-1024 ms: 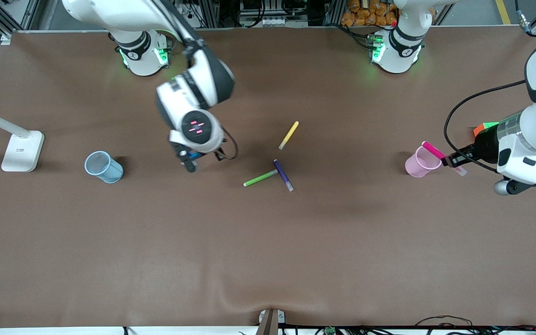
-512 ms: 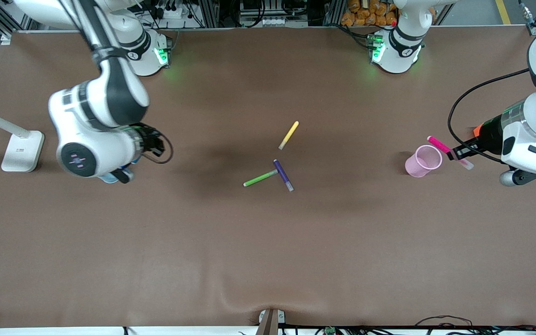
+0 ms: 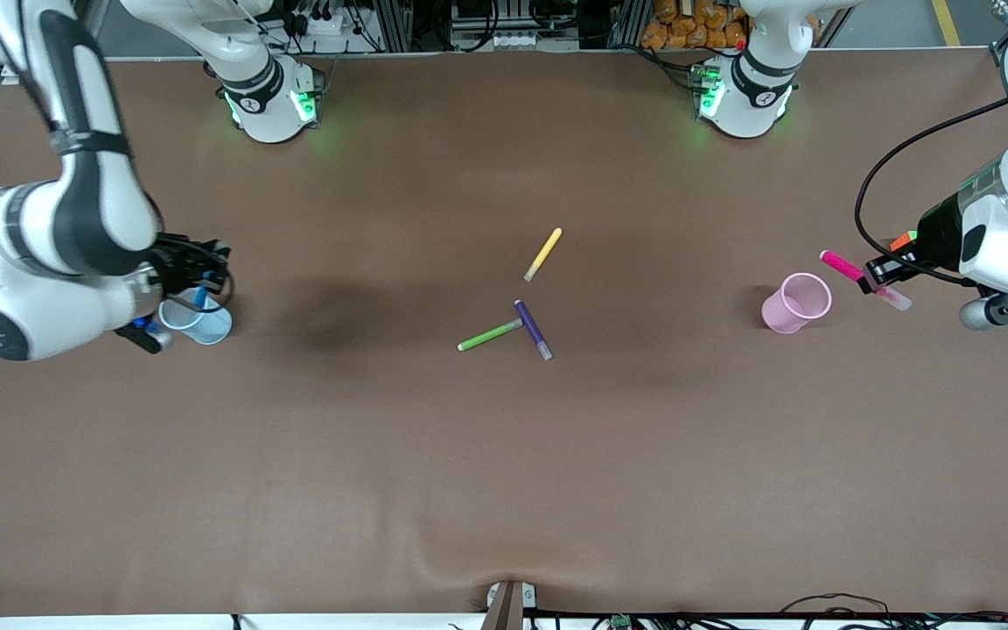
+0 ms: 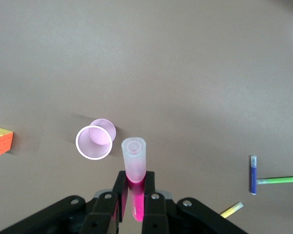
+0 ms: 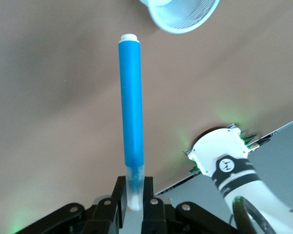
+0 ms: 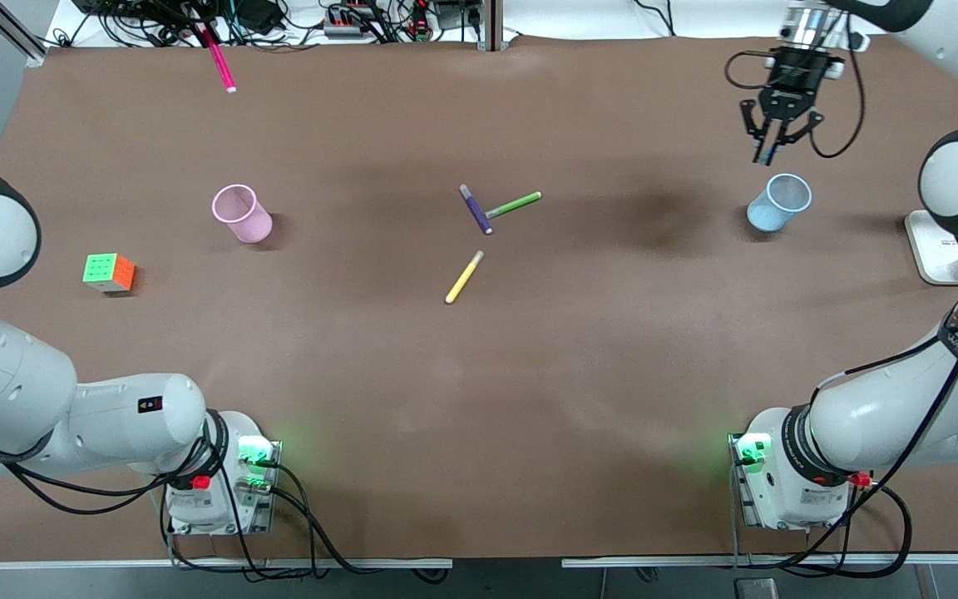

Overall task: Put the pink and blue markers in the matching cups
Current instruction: 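Carry the pink marker to the pink cup while the right carries blue, then lower the blue marker into the blue cup with the right gripper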

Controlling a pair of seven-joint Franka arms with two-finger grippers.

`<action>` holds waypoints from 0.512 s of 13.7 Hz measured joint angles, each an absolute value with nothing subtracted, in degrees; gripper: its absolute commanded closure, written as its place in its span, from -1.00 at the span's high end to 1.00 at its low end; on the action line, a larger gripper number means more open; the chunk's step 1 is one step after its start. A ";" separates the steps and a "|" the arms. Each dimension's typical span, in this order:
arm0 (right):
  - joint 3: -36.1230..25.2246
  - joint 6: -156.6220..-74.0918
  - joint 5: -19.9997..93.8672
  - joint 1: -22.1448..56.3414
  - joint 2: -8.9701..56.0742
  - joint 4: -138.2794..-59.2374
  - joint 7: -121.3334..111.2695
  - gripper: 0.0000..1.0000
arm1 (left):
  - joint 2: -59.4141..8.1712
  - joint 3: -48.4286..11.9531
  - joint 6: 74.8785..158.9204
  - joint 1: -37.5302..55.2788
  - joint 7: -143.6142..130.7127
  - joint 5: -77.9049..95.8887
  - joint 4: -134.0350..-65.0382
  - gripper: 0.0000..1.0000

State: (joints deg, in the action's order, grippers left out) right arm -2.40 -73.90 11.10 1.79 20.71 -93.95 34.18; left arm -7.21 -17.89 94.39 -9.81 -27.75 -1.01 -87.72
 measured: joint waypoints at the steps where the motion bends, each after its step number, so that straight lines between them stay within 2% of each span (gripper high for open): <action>1: -2.41 -73.76 11.11 0.10 21.12 -94.20 32.62 -1.00 | -7.02 -17.86 94.96 -9.86 -26.96 -1.04 -88.35 -1.00; 7: -2.37 -73.89 13.65 -5.06 25.80 -95.90 28.01 -1.00 | -1.28 -17.80 107.81 -11.00 -22.06 -1.10 -101.16 -1.00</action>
